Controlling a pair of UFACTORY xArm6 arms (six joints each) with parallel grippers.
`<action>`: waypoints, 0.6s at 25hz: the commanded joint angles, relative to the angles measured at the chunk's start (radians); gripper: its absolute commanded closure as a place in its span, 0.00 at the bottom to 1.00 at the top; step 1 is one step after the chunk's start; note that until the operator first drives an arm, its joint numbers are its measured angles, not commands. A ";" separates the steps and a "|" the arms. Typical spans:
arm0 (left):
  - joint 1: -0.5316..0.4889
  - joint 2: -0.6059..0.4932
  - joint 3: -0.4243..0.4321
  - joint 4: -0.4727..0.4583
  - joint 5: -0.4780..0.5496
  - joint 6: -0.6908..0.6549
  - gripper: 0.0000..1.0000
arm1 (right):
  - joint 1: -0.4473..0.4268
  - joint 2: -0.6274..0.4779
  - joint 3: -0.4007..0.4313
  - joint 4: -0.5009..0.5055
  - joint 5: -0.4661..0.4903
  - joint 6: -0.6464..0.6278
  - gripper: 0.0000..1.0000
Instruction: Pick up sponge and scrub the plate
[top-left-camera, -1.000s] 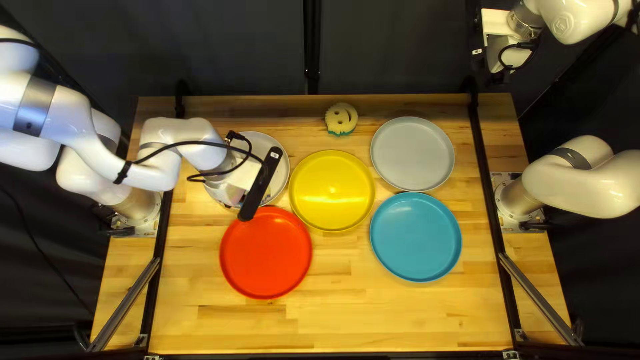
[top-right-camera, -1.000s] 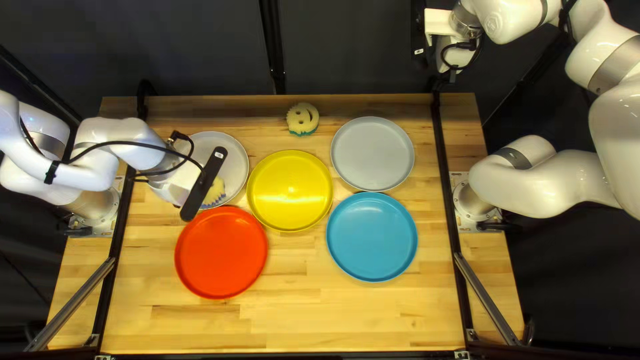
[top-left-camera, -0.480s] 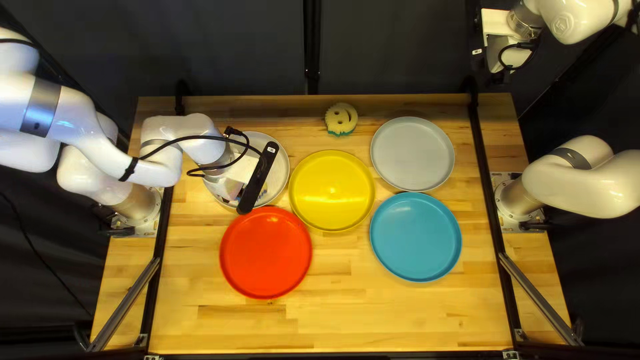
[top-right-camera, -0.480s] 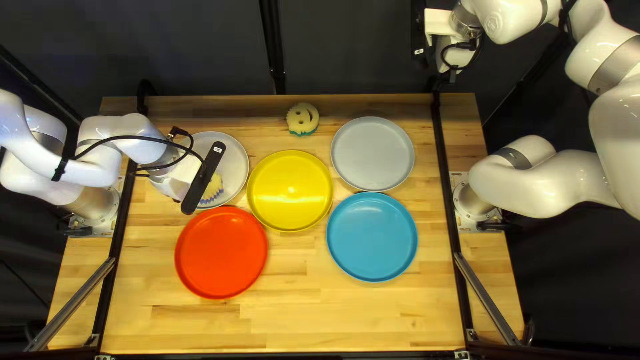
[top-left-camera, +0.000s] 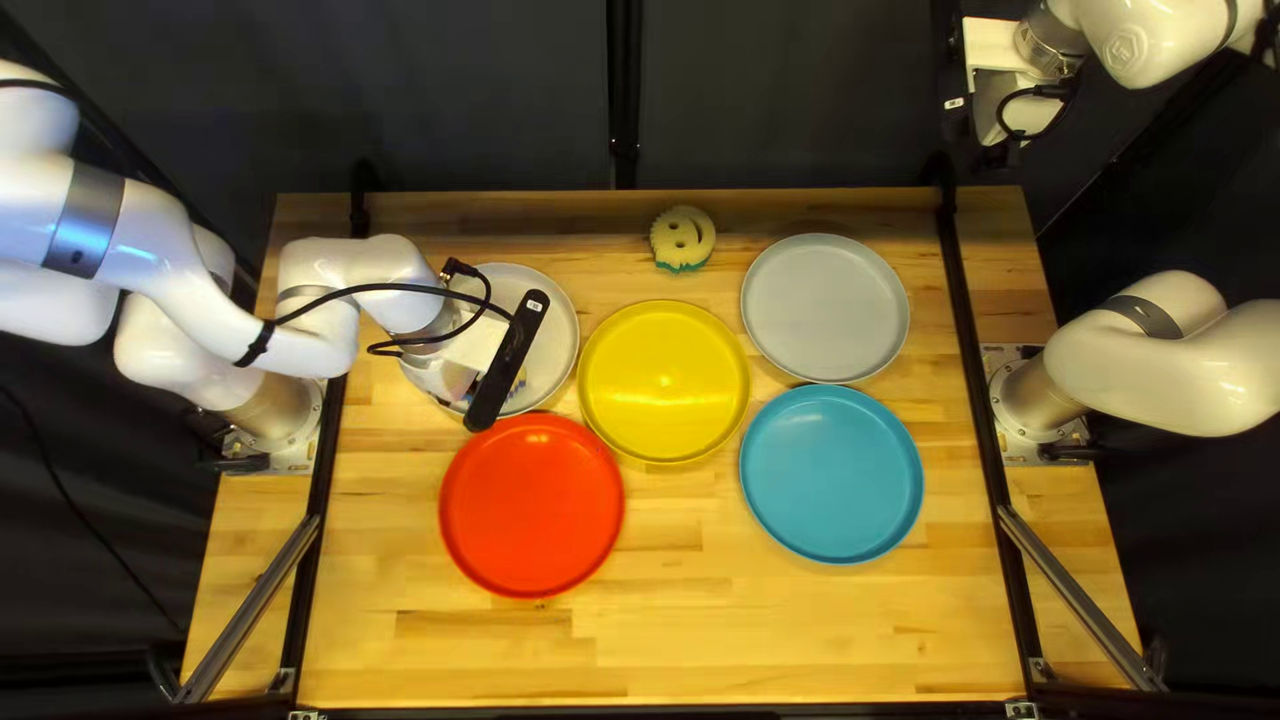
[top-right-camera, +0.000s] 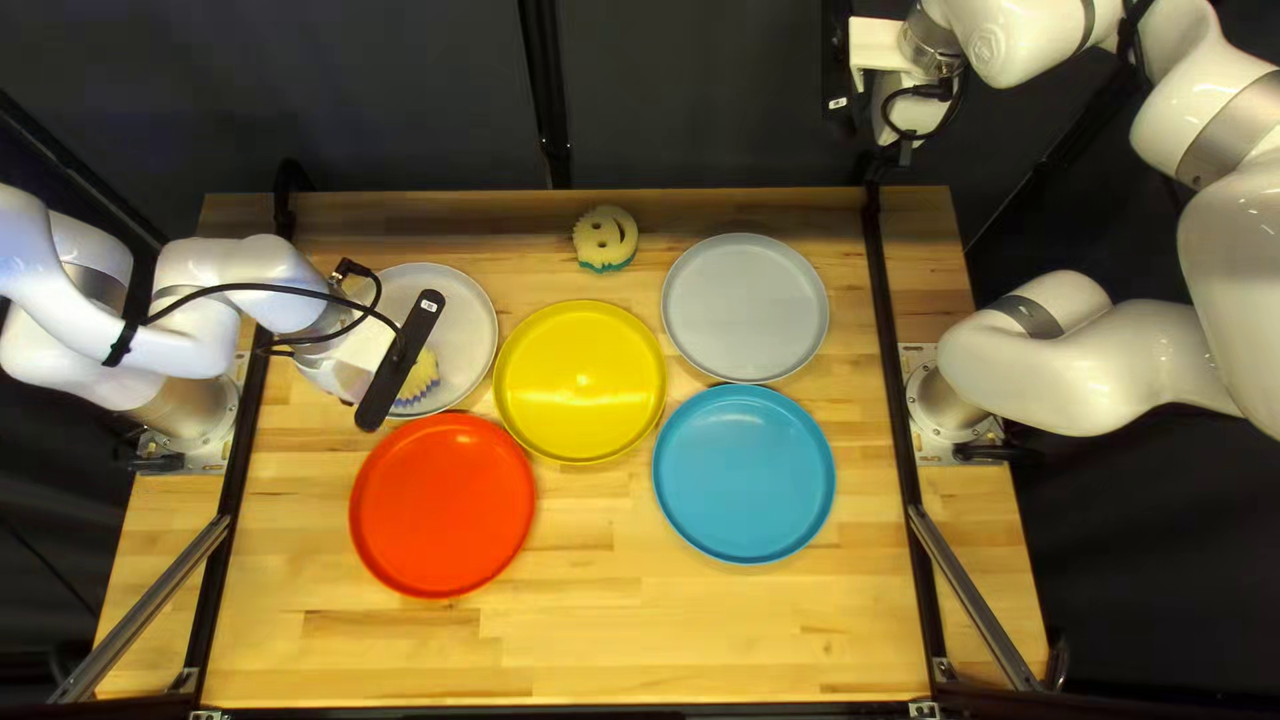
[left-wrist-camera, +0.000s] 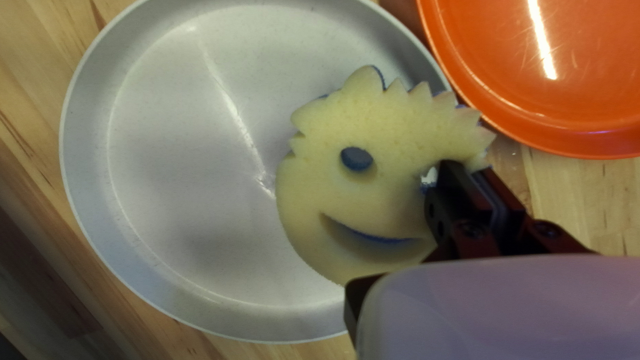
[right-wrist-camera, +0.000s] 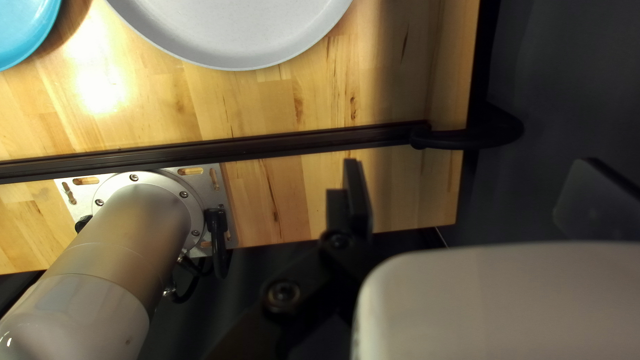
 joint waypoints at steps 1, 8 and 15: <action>0.012 0.032 -0.003 -0.011 -0.023 0.023 1.00 | 0.000 0.000 0.000 0.000 0.000 0.000 0.00; -0.026 0.157 -0.090 -0.020 -0.072 0.021 1.00 | 0.000 0.000 0.000 0.000 0.000 0.000 0.00; -0.028 0.193 -0.109 -0.024 -0.094 0.045 1.00 | 0.000 0.000 0.000 0.000 0.000 0.000 0.00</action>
